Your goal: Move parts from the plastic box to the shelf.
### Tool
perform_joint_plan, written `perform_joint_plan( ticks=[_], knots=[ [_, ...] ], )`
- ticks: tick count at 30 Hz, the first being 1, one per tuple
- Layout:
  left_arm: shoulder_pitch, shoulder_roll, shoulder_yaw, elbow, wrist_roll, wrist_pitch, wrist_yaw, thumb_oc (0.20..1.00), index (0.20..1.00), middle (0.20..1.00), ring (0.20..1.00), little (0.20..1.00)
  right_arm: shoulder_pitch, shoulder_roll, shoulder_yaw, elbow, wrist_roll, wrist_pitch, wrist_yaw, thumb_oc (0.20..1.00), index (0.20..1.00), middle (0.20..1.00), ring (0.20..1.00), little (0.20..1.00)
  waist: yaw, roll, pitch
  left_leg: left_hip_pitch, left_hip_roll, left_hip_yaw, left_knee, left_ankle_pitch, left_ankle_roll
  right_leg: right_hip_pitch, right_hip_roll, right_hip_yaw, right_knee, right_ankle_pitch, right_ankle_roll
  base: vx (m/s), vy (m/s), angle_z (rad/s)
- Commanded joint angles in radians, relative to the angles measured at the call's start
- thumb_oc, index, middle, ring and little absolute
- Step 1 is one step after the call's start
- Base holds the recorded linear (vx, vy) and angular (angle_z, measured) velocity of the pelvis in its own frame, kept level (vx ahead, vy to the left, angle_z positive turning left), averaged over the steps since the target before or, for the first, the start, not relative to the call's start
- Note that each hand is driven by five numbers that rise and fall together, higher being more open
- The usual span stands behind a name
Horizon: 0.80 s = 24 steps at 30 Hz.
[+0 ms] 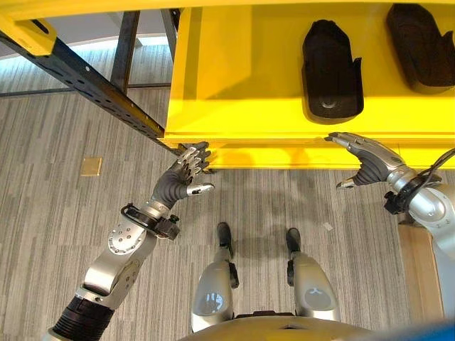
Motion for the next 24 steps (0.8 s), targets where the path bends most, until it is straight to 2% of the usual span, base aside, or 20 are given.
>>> perform_joint_plan(
  ticks=[1, 10, 16, 24],
  knots=[
    [-0.001, 0.018, 0.0, -0.05, 0.018, -0.037, -0.017, 1.0, 1.0, 1.0, 1.0, 1.0, -0.101, 0.011, 0.023, -0.017, -0.029, 0.018, -0.039, 1.0, 1.0, 1.0, 1.0, 1.0, 0.005, -0.02, -0.01, -0.02, 0.005, -0.009, 0.077, -0.096, -0.004, -0.009, 0.036, -0.03, 0.064, -0.062, -0.016, 0.0, 0.0, 0.0],
    [-0.029, 0.02, -0.003, -0.048, 0.022, -0.013, -0.017, 1.0, 1.0, 1.0, 1.0, 1.0, -0.161, 0.016, 0.037, 0.005, -0.007, 0.033, -0.024, 1.0, 1.0, 1.0, 1.0, 1.0, 0.006, -0.011, 0.016, -0.041, 0.004, -0.013, 0.091, -0.097, -0.005, -0.039, 0.035, -0.032, 0.087, -0.068, -0.02, 0.0, -0.017, 0.01],
    [-0.071, 0.014, -0.013, -0.039, 0.036, -0.006, 0.0, 1.0, 1.0, 1.0, 1.0, 1.0, -0.258, 0.028, 0.074, 0.024, 0.025, 0.079, -0.015, 1.0, 1.0, 1.0, 1.0, 1.0, 0.008, 0.002, 0.061, -0.097, 0.005, -0.025, 0.119, -0.091, -0.006, -0.109, 0.041, -0.029, 0.151, -0.085, -0.034, -0.03, -0.044, 0.0],
    [-0.086, 0.011, 0.001, -0.033, 0.039, 0.004, -0.002, 1.0, 1.0, 1.0, 1.0, 1.0, -0.278, 0.035, 0.061, 0.01, 0.054, 0.16, 0.03, 1.0, 1.0, 1.0, 1.0, 1.0, 0.004, 0.006, 0.09, -0.145, 0.01, -0.03, 0.141, -0.083, -0.008, -0.173, 0.045, -0.027, 0.215, -0.102, -0.044, -0.02, -0.029, -0.01]
  ],
)
